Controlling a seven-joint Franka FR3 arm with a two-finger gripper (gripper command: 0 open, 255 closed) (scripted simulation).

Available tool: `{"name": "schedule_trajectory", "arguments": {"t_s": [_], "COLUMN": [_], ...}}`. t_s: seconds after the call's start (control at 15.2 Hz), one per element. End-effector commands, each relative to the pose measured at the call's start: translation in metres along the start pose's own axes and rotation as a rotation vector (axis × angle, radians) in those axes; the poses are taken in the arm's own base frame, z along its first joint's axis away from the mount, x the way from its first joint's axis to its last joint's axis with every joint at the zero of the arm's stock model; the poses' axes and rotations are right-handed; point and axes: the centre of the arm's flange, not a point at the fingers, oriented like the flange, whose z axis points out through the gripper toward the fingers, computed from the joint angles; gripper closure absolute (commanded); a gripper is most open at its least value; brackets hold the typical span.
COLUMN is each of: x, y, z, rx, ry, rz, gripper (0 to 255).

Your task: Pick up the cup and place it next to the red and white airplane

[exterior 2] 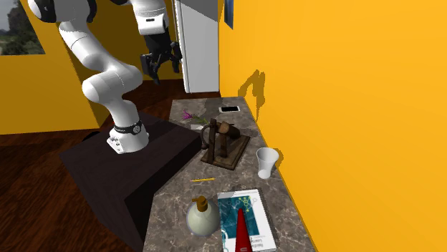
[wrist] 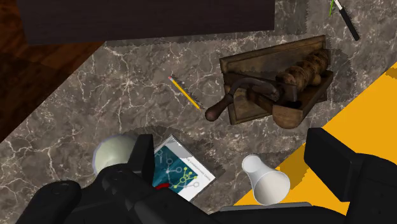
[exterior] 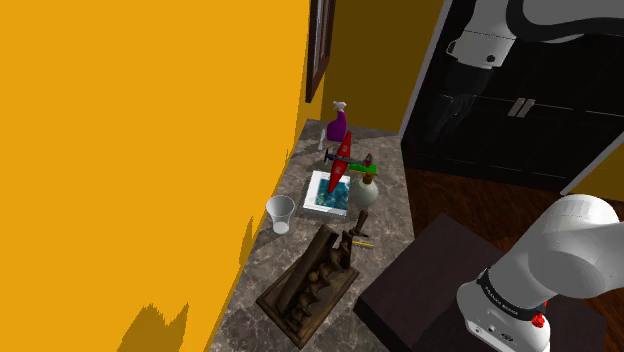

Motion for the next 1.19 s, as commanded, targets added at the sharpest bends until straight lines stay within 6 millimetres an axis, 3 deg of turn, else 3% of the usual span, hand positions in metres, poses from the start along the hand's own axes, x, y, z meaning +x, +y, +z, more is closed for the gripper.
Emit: {"name": "schedule_trajectory", "arguments": {"t_s": [0.0, 1.12], "x": [0.000, 0.126], "y": [0.000, -0.045], "z": [0.000, 0.170], "rx": [0.000, 0.081], "ry": [0.000, 0.059], "rz": [0.000, 0.055], "gripper": [0, 0]}}
